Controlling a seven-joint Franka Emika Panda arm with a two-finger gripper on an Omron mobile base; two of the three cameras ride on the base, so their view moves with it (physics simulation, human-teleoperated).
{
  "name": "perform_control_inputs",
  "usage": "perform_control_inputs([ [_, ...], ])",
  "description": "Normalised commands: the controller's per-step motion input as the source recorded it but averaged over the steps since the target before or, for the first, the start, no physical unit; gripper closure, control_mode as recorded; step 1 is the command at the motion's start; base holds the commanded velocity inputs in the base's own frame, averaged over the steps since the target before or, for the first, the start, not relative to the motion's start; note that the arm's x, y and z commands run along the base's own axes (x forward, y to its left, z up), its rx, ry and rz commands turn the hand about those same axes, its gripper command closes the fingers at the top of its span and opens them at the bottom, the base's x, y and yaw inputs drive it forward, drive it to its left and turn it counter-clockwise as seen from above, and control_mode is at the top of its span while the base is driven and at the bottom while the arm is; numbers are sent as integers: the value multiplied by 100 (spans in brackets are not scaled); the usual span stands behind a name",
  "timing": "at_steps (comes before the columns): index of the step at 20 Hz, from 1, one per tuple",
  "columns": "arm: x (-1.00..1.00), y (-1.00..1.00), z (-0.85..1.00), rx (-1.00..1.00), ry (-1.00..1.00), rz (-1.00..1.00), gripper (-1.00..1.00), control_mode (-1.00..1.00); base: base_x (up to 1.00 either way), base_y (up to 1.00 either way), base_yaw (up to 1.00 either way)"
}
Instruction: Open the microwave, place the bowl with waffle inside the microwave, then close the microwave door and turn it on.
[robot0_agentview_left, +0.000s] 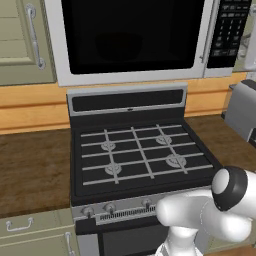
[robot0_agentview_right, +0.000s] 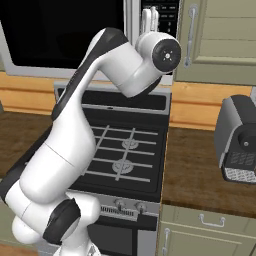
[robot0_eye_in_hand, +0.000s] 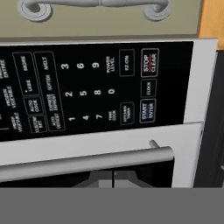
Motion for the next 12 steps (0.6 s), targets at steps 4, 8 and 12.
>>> perform_control_inputs([
  [4,0,-16,0,0,-2,0,100,-100,0,0,0],
  [8,0,-7,0,0,0,0,100,-100,0,0,0],
  [12,-7,-4,0,0,0,0,100,-100,0,0,0],
])
